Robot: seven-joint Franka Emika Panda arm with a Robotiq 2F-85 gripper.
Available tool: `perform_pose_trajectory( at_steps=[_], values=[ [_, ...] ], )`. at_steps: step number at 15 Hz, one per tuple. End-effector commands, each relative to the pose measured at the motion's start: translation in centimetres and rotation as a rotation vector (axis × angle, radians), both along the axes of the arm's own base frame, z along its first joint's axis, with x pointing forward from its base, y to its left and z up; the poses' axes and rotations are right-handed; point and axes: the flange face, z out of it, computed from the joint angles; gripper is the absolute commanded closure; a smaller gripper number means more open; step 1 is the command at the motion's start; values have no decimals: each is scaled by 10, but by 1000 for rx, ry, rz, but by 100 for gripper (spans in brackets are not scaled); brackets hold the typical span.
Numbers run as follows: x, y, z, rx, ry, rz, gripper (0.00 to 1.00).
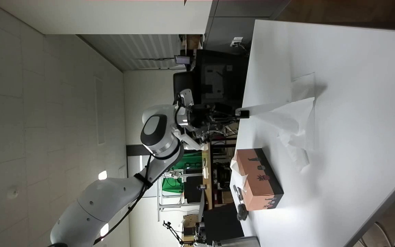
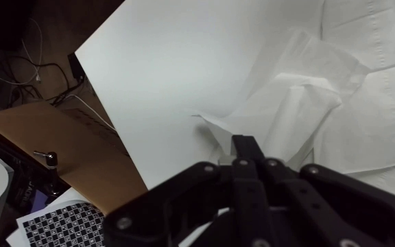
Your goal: Take two tissues from the tissue box and put them on the table
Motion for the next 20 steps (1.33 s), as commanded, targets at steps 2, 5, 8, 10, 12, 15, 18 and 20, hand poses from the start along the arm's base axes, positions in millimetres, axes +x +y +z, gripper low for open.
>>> perform_pose_trajectory(
  at_steps=[2, 5, 8, 10, 12, 15, 18, 20],
  values=[
    [6, -5, 3, 86, 16, 37, 74],
    [5, -5, 4, 136, 35, 76, 60],
    [11, 37, 30, 172, 50, 129, 40],
    [15, 60, 51, 200, 59, 176, 27],
    [20, 88, 75, 216, 72, 220, 13],
    [23, 116, 107, 235, 84, 259, 0],
    [20, 131, 126, 259, 105, 280, 0],
    [17, 137, 129, 276, 137, 292, 0]
  ],
)
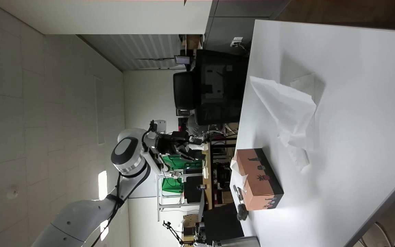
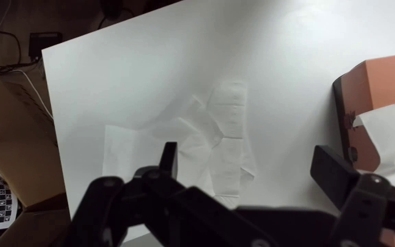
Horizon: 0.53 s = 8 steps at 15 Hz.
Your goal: Take two tissues from the tissue box and put them on the table
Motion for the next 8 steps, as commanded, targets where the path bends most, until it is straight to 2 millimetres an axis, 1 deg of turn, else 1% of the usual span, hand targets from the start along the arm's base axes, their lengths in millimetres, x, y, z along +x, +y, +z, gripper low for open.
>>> perform_pose_trajectory(
  at_steps=[1, 2, 8],
  values=[
    [-10, 7, 9, 45, 62, 25, 0],
    [-4, 4, 4, 17, 34, 15, 0],
    [-7, 7, 2, 31, 59, 31, 0]
  ],
)
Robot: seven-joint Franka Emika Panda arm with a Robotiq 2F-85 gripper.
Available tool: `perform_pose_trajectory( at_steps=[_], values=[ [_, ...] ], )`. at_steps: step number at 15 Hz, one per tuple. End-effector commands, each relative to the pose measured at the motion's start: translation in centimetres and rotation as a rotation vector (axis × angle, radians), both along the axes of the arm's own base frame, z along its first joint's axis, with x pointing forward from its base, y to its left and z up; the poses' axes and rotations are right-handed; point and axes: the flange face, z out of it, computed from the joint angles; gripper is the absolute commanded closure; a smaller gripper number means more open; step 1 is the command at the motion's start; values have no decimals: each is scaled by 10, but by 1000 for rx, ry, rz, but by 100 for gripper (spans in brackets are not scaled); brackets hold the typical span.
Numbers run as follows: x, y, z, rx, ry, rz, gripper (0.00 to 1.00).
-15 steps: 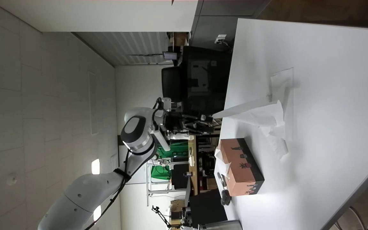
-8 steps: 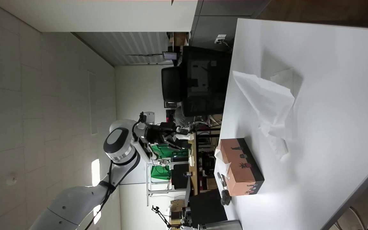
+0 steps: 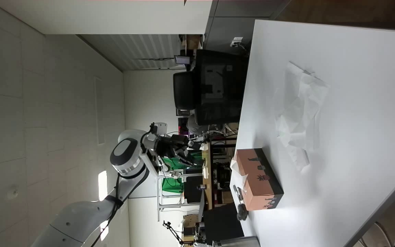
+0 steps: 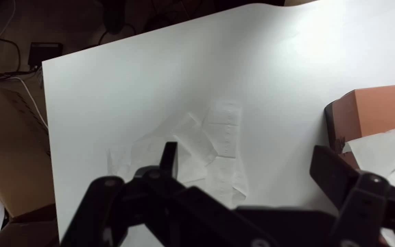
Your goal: Take two tissues from the tissue box and put them on the table
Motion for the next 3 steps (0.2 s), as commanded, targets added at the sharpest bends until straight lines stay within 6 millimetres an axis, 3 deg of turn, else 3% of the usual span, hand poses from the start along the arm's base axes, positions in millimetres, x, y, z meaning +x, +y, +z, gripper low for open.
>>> perform_pose_trajectory(
  at_steps=[1, 3],
  values=[
    [0, 0, 0, 1, 1, 0, 0],
    [0, 0, 0, 1, 1, 1, 0]
  ],
)
